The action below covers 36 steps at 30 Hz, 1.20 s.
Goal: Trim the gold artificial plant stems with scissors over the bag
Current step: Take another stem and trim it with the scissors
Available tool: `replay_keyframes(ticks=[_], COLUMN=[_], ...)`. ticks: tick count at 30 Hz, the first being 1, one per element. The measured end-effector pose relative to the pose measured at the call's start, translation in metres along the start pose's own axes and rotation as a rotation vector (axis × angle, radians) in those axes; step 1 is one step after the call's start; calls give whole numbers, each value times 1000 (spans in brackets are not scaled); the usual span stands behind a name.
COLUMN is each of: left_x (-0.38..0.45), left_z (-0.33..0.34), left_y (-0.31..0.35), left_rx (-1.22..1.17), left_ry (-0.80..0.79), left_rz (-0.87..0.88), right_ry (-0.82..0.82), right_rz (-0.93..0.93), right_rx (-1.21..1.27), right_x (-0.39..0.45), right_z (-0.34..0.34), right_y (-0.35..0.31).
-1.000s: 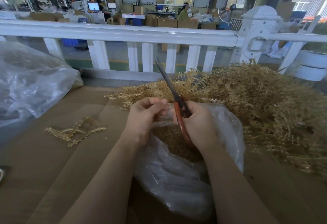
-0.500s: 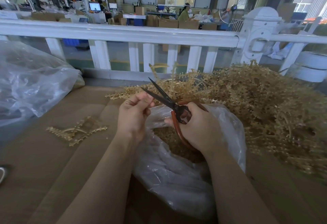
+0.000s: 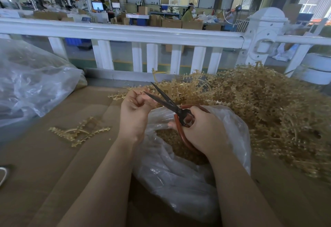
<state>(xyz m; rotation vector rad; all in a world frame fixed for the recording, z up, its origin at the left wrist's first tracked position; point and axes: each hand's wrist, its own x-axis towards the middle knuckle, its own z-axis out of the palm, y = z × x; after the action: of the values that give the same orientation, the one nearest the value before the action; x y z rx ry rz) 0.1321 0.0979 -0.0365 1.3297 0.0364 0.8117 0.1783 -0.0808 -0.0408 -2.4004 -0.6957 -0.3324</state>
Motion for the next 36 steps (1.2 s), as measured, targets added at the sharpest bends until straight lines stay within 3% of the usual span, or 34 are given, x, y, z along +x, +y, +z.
replay_keyframes(ticks=[21,36], left_x=[-2,-2], left_z=[-1,0], left_y=[4,7], left_rx=[-59,-203], left_ry=[-20,-42], left_rz=[-20,-301], right_ry=[126,68], right_rz=[-6,-50], right_rx=[-70,-21], right_x=[0,-2], right_z=[-1,-2], right_y=[-3,-3])
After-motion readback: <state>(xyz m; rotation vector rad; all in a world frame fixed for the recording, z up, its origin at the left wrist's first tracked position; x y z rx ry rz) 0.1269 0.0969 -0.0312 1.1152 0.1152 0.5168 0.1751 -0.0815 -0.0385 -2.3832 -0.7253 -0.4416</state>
